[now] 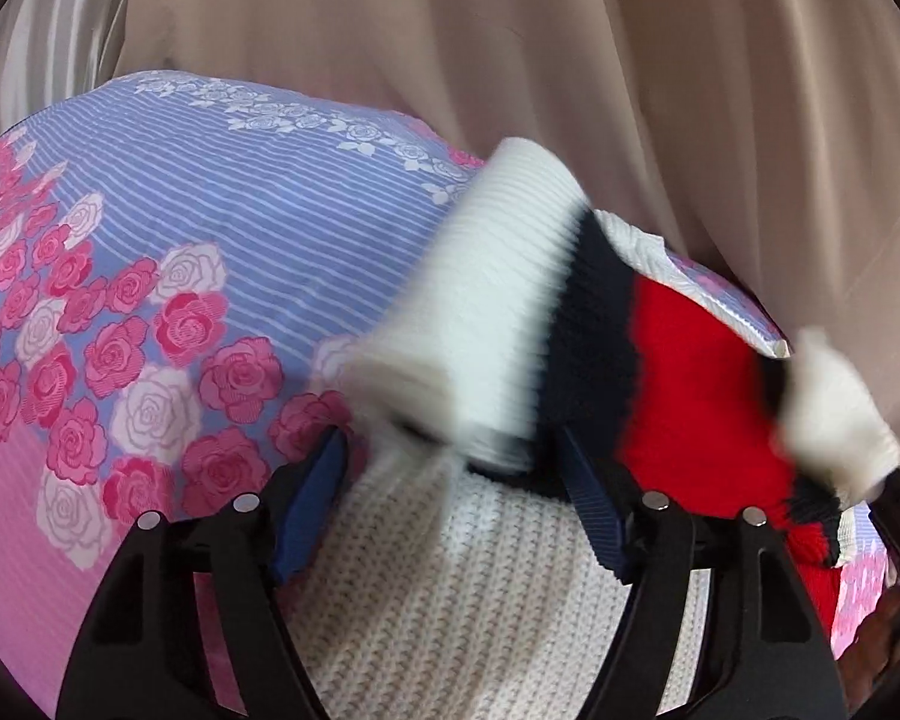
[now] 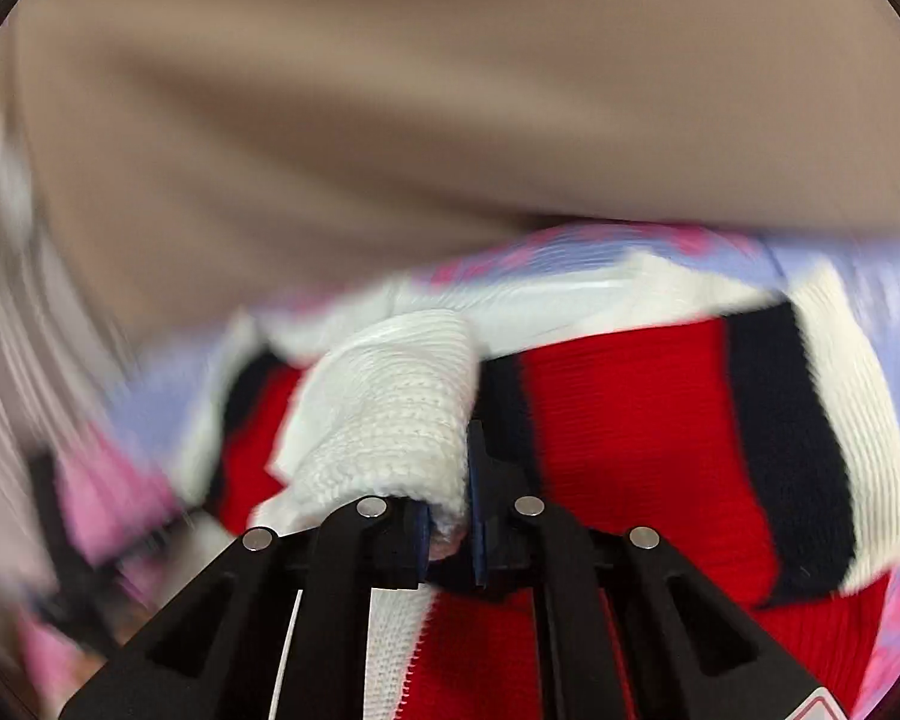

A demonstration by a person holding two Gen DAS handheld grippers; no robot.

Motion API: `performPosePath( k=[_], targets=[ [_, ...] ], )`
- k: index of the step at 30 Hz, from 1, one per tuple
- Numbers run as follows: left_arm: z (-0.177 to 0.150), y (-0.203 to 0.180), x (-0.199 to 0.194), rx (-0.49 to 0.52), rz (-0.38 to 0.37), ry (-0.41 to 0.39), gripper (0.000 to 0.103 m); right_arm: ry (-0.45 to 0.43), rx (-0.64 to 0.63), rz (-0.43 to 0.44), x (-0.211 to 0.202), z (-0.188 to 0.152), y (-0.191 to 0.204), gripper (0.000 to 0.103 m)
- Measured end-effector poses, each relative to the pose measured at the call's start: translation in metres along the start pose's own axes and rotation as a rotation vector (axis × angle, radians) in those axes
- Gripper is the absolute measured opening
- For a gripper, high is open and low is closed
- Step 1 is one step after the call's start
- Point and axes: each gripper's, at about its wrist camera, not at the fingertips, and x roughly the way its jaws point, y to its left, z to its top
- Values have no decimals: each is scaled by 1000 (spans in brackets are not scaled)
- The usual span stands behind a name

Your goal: Fold small clothes

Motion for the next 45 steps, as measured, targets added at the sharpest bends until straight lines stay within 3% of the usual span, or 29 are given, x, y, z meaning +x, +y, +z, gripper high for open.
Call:
performPosePath(
  k=[2,3,5,8,9,15,18,20,27,31,33,34,35,36,38,40,41,43,45],
  targets=[
    [0,-3,0,5,-11,3,70,71,108,-66,10,-6,-44,20],
    [0,-4,0,-2,-35,13,70,97,157,-45,13,-9,-59,22],
    [1,-4,-5,-38,-93,40,70,88,254,80,6,-18,-82,24],
    [3,-5,-20,-107,-207,84,70,45,279,114,-7,-16,-89,49],
    [4,-6,-24,-124,-243,96,71,35,270,102,-9,-13,-89,52],
    [2,-7,-10,-194,-231,167,75,46,256,45,-1,-3,-85,52],
    [5,0,-16,-264,-281,215,75,48,213,1,6,6,-77,53],
    [8,5,-31,-294,-316,207,75,37,173,-22,1,5,-67,53],
    [2,3,-49,-315,-353,238,75,16,104,-75,-12,7,-70,53],
    [12,-12,-21,-286,-312,247,75,22,116,-78,-13,5,-78,53],
    [19,-11,-4,-287,-287,259,67,15,128,-86,-15,7,-83,55],
    [22,-10,3,-277,-278,247,53,9,137,-90,-18,8,-88,55],
    [26,-9,6,-257,-247,230,30,6,144,-94,-19,9,-91,55],
    [29,-6,7,-242,-209,200,19,0,154,-106,-19,11,-94,55],
    [35,3,1,-260,-180,140,11,-16,169,-129,-18,17,-98,56],
    [39,9,-8,-275,-180,97,10,1,144,-148,-12,23,-93,40],
    [40,9,-12,-265,-160,71,10,27,100,-155,-6,27,-82,7],
    [40,2,-15,-223,-138,54,10,-31,22,-107,-18,30,-58,7],
    [36,-1,-14,-188,-113,48,10,-165,-5,50,-54,29,-43,6]
  ],
)
